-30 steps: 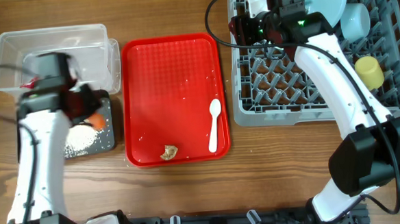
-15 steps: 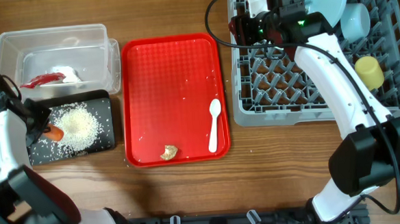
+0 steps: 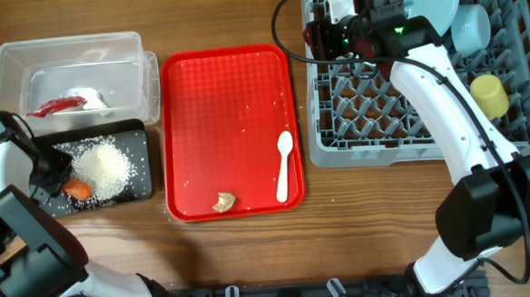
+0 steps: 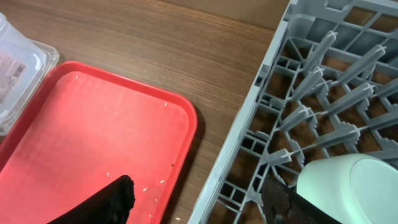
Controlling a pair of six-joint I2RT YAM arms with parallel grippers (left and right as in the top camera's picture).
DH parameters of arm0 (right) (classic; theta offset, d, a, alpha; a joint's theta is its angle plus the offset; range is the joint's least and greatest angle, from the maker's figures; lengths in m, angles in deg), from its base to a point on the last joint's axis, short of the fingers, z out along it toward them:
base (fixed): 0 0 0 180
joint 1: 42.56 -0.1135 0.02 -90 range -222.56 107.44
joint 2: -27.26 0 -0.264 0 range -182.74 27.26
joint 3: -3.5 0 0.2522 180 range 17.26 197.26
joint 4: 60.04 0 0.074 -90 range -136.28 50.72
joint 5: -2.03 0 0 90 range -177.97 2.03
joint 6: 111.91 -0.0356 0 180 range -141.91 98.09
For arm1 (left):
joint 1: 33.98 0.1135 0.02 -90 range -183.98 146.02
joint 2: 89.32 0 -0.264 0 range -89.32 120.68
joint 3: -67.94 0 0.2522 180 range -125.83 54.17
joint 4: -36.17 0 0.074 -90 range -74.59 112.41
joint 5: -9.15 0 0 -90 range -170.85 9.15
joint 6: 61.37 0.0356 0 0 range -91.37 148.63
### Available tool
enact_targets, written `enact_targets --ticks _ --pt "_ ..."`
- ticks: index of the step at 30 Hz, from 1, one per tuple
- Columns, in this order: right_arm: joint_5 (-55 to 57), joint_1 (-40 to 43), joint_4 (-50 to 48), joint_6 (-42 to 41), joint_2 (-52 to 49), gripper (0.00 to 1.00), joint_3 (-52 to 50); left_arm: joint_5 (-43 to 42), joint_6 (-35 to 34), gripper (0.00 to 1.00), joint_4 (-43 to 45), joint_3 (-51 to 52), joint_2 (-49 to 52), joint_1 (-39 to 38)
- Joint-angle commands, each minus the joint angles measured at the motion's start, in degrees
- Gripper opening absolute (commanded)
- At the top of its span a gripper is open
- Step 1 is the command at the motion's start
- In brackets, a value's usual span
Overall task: Sort waste into correct bins and load items into the dishwasher rack
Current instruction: 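Carry the carrot left and drop it onto the black tray, then move the left gripper to the brown food scrap and grasp it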
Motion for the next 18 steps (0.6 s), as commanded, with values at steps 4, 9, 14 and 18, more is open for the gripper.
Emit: enact_targets --ticks 4,9,14,18 --pt "0.7 0.04 -0.15 -0.83 0.68 0.68 -0.15 -1.84 -0.37 0.45 -1.29 -0.5 -1.84 0.31" --pt "0.72 0.04 -0.13 -0.79 0.68 0.68 -0.15 -8.59 -0.35 0.5 -2.69 -1.4 -9.46 -0.28" --pt "0.79 0.04 -0.17 -0.79 0.68 0.68 -0.15 -19.85 3.19 0.54 -3.56 -1.4 -18.29 -4.85" --pt "0.94 0.04 -0.15 -0.79 0.68 0.68 -0.15 -20.72 7.32 0.57 -5.68 -1.4 -20.59 -13.68"
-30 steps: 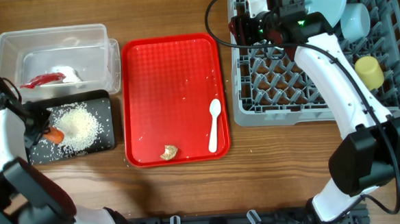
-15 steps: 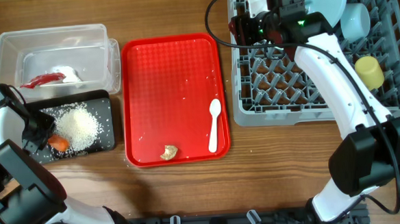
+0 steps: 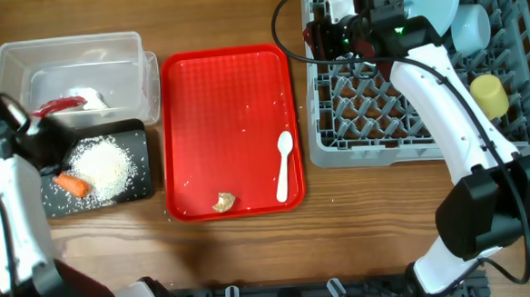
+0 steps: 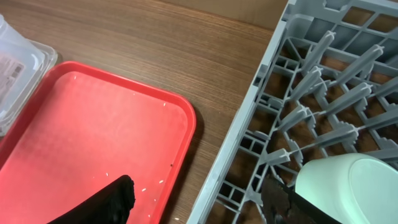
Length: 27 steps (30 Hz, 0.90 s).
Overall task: Sort waste into correct bins and load items into the dishwasher rack
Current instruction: 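Move the left gripper to the brown food scrap and grasp it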
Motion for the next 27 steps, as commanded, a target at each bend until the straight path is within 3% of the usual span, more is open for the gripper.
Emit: enact_targets --ticks 1,6,13,27 --pt "0.59 0.04 -0.15 -0.76 0.68 0.68 -0.15 -5.27 5.6 0.59 -2.19 -0.59 -1.2 -9.6" --pt "0.57 0.04 -0.15 -0.79 0.68 0.68 -0.15 -5.25 8.11 0.66 -3.04 0.74 1.03 -22.1" --pt "0.57 0.04 -0.17 -0.79 0.68 0.68 -0.15 -4.59 8.09 0.67 -5.07 2.29 9.07 -38.53" --pt "0.59 0.04 -0.13 -0.68 0.68 0.68 -0.15 -3.89 8.04 0.68 -8.48 3.37 24.02 -53.81"
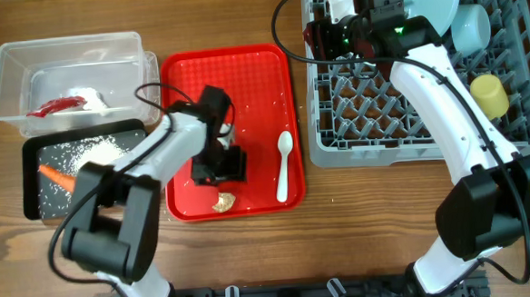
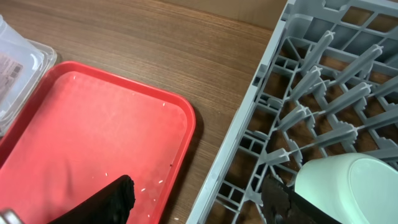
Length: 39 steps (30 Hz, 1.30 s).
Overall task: Sort waste into correct bins and load items into the dishwasher rack
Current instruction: 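Move the left gripper to the brown food scrap and grasp it, then carry the food scrap left and drop it onto the black tray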
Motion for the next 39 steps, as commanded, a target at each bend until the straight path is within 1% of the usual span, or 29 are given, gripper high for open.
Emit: enact_targets --ticks 1,4,6,8,13,17,19,21,22,23,26,28,32,34,39 --pt "0.55 0.04 -0.15 -0.7 0.68 0.68 -0.15 0.46 1.33 0.68 -0.48 0.59 2.8 -3.06" --pt "0.55 0.04 -0.13 -0.7 0.68 0.68 -0.15 1.75 1.33 0.63 -0.48 0.59 3.06 -4.35" --pt "0.55 0.04 -0.11 -0.7 0.68 0.68 -0.15 2.91 1.36 0.62 -0.74 0.59 3.06 -4.79" --pt "0.52 0.04 -0.11 -0.7 0.68 0.68 -0.15 4.59 1.36 0.61 -2.03 0.59 3.06 -4.79" --pt "0.52 0.04 -0.15 -0.7 0.68 0.68 -0.15 12.7 1.14 0.62 -6.51 0.59 3.06 -4.39" --pt "0.52 0.04 -0.13 -0.74 0.68 0.68 -0.15 12.63 0.87 0.62 -6.86 0.59 3.06 -4.37" --pt "0.52 0.04 -0.11 -0.74 0.68 0.68 -0.15 12.09 0.66 0.61 -6.84 0.59 3.06 -4.42" --pt "0.52 0.04 -0.11 -0.74 0.68 0.68 -0.15 11.76 0.68 0.53 -6.84 0.59 3.06 -4.42" --pt "0.52 0.04 -0.13 -0.72 0.68 0.68 -0.15 11.76 0.68 0.45 -6.84 0.59 3.06 -4.42" --pt "0.55 0.04 -0.13 -0.72 0.68 0.68 -0.15 11.76 0.68 0.42 -6.82 0.59 3.06 -4.42" --pt "0.52 0.04 -0.13 -0.72 0.68 0.68 -0.15 11.76 0.68 0.39 -6.84 0.59 3.06 -4.42" --pt "0.52 0.04 -0.11 -0.74 0.68 0.68 -0.15 11.76 0.68 0.34 -6.84 0.59 3.06 -4.42" --pt "0.52 0.04 -0.11 -0.72 0.68 0.68 -0.15 11.78 0.66 0.17 -6.84 0.57 3.04 -4.35" --pt "0.52 0.04 -0.13 -0.72 0.68 0.68 -0.15 11.78 0.66 0.13 -6.86 0.44 2.89 -4.24" --pt "0.52 0.04 -0.11 -0.72 0.68 0.68 -0.15 11.82 0.7 0.13 -6.86 -1.29 2.19 -2.1"
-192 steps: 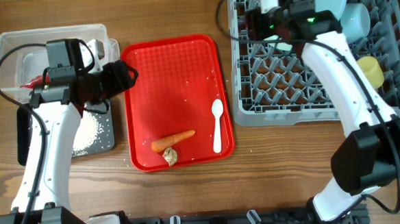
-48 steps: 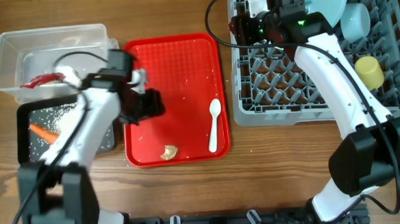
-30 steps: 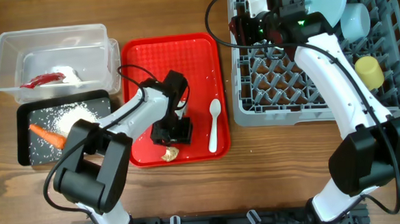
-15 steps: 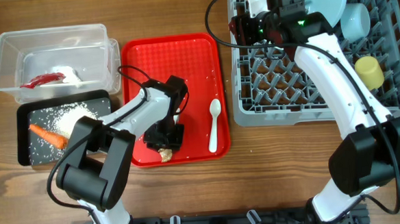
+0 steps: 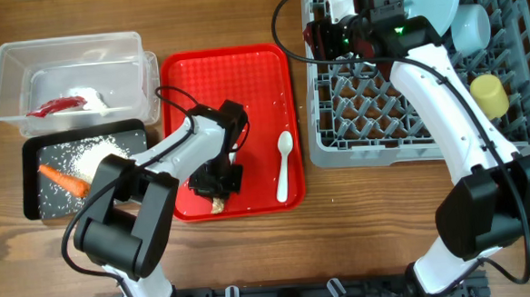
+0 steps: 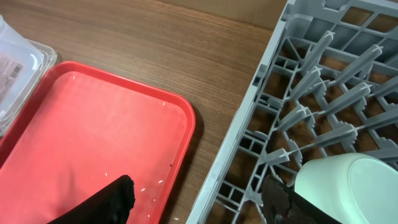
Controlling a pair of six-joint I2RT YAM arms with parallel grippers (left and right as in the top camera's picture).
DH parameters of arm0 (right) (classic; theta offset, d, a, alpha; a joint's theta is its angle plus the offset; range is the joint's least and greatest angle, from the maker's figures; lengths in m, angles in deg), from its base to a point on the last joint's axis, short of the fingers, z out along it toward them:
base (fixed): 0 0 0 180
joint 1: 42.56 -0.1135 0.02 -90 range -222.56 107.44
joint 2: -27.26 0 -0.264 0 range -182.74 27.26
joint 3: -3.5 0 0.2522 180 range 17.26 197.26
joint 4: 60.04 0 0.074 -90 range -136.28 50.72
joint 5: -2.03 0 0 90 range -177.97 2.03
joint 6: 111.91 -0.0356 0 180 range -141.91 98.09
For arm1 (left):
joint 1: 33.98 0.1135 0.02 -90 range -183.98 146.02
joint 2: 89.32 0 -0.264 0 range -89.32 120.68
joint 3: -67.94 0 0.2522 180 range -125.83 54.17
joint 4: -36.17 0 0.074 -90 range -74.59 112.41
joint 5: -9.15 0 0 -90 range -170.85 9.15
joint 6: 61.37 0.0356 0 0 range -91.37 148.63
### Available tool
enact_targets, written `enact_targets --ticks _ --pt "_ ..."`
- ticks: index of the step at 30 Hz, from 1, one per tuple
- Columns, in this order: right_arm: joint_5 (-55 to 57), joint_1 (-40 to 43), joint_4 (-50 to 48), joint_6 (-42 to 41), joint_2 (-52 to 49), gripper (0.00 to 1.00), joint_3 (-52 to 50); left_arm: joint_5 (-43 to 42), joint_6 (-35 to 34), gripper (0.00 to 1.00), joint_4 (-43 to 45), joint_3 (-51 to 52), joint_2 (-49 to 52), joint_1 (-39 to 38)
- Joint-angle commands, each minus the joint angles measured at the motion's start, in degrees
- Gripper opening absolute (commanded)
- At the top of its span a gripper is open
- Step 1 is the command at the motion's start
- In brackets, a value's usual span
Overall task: Sort waste into correct bins and load items into the dishwasher rack
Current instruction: 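Carry the food scrap left and drop it onto the black tray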
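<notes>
On the red tray (image 5: 244,86) lie a white spoon (image 5: 285,166) and a tan food scrap (image 5: 221,205) near its front edge. My left gripper (image 5: 216,180) hangs right over the scrap, touching or almost touching it. Its fingers look spread, with nothing held. My right gripper (image 5: 318,38) is at the left end of the grey dishwasher rack (image 5: 338,149). In the right wrist view that gripper (image 6: 199,202) is open and empty, spanning the rack's rim (image 6: 239,149), with a white cup (image 6: 348,186) beside its right finger.
A black tray (image 5: 131,187) at the left holds rice and a carrot (image 5: 62,180). Behind it stands a clear tub (image 5: 69,54) with a red chilli. The rack holds a pale plate, a white cup (image 5: 470,27) and a yellow cup (image 5: 488,94).
My left gripper has shifted from the middle of the red tray toward its front edge and now sits at the food scrap. The right arm, spoon and carrot have not moved.
First my left gripper was at the carrot on the black tray. Then it was drawn back to the left, with the carrot lying loose on the rice. After that it was over the red tray, and now it is at the scrap. The right gripper stayed open at the rack.
</notes>
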Motion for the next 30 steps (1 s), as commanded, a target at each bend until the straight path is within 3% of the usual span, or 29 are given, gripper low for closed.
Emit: enact_targets --ticks 1,9,16,21,25,30 --pt "0.55 0.04 -0.09 -0.7 0.68 0.68 -0.15 0.26 -0.09 0.12 1.03 -1.46 0.11 2.67" --pt "0.52 0.04 -0.11 -0.72 0.68 0.68 -0.15 3.85 -0.09 0.13 0.81 -4.42 -7.02 12.92" --pt "0.55 0.04 -0.11 -0.7 0.68 0.68 -0.15 11.15 -0.07 0.12 2.93 -4.44 -14.51 27.74" --pt "0.55 0.04 -0.09 -0.7 0.68 0.68 -0.15 11.37 -0.59 0.08 7.5 -4.35 -14.03 38.25" --pt "0.55 0.04 -0.07 -0.7 0.68 0.68 -0.15 11.17 -4.79 0.08 11.02 -4.13 -12.41 45.29" --pt "0.52 0.04 -0.09 -0.74 0.68 0.68 -0.15 8.96 -4.85 0.08 12.11 -4.11 -10.21 50.1"
